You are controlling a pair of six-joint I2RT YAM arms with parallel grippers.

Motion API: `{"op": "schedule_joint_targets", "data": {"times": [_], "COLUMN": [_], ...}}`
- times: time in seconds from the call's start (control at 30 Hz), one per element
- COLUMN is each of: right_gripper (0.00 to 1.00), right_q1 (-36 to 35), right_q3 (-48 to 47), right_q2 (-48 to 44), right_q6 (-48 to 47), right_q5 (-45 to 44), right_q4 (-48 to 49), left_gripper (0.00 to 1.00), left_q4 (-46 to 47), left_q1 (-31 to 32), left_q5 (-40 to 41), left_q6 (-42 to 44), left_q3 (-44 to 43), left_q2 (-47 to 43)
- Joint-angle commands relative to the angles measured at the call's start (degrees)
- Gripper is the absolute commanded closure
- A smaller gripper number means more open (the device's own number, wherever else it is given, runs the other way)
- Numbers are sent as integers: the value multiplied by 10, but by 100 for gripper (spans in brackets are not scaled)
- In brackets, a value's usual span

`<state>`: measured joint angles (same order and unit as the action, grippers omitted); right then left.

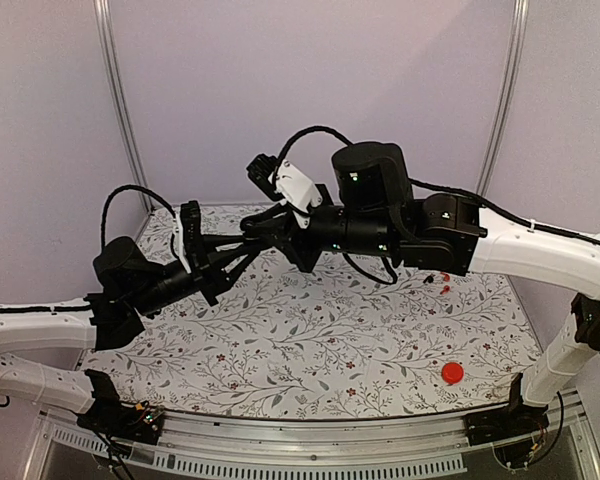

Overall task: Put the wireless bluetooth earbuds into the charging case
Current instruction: Pick up the left earbud from the left side groove of the charging case.

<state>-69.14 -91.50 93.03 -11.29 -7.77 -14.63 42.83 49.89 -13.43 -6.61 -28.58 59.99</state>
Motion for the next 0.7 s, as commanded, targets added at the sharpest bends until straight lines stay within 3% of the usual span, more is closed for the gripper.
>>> {"op": "schedule_joint_targets", "data": {"times": [0.0, 0.37, 0.67], "right_gripper": [75, 58, 61], "right_q1": [12, 12, 11], "right_q3": [5, 14, 15], "right_q2": [-3, -12, -15], "right_q6": [11, 4, 1], "right_q5": [0, 41, 45], "right_q4": [-9, -4, 7], "left_gripper": [78, 78, 78], "left_q4": [2, 1, 1], "left_q1": [8, 8, 8], "left_q5": [-5, -10, -19], "left_q6": [11, 13, 16], "left_q3": [-7, -13, -17], "left_q2": [-9, 4, 10]}}
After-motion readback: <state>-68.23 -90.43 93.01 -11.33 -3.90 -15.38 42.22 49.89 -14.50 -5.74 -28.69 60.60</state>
